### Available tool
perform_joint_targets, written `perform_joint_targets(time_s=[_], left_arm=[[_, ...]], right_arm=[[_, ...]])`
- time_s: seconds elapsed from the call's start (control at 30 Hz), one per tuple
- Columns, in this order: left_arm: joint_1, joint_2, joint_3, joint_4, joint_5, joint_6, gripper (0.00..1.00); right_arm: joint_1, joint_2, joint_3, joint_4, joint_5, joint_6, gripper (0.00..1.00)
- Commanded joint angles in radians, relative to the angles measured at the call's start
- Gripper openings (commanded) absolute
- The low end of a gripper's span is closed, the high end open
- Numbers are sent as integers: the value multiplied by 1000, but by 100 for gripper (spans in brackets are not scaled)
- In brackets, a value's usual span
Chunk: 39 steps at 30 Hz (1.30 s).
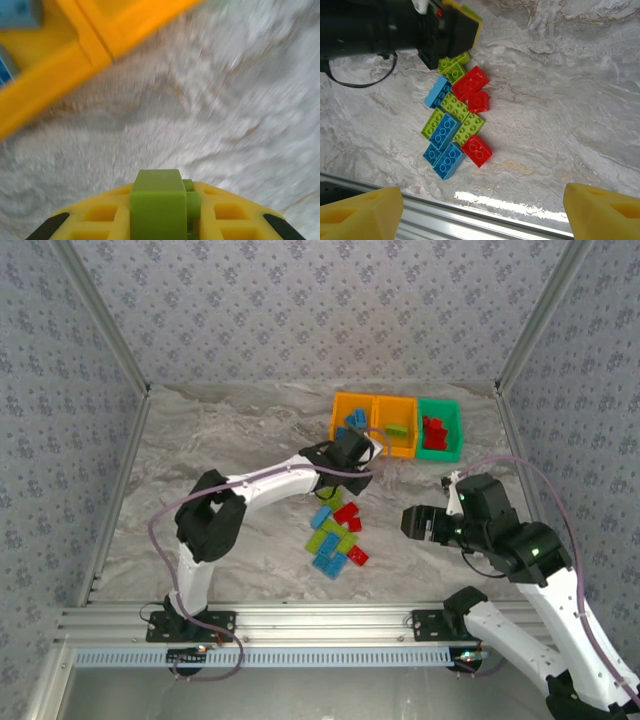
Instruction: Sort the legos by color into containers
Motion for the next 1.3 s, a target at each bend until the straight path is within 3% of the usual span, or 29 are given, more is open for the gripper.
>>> perform_joint_targets(time_s=[0.0, 0.17, 0.27, 0.43, 0.47, 0.53, 0.6, 0.63, 0.9, 1.27], left_arm=[[-1, 4, 113, 96, 10, -45, 21], [50, 175, 337, 109, 22, -119, 22], [62, 304, 555, 47, 13, -119, 24], [65, 608, 1114, -168, -21, -113, 30], [69, 669, 1218, -204, -29, -120, 33], [76, 770, 1390, -255, -34, -143, 48], [79, 784, 1426, -268, -41, -149, 60], [78, 772, 1418, -274, -42, -145, 62], [56, 623, 1410, -440, -45, -89, 52], [-93, 427, 1420, -725, -243, 108, 59]], right_arm=[[6, -11, 1, 13, 20, 33, 86], [6, -37, -10, 5, 25, 46, 86], [6, -50, -3, -14, 41, 44, 86], [5, -65, 13, -52, 68, 30, 87], [5, -67, 16, -54, 69, 32, 87], [4, -79, 16, -62, 74, 39, 87], [5, -93, 16, -72, 76, 41, 87], [5, -100, 14, -79, 81, 40, 87], [5, -116, -13, -73, 90, 46, 88], [6, -27, -89, 42, 46, 32, 88]])
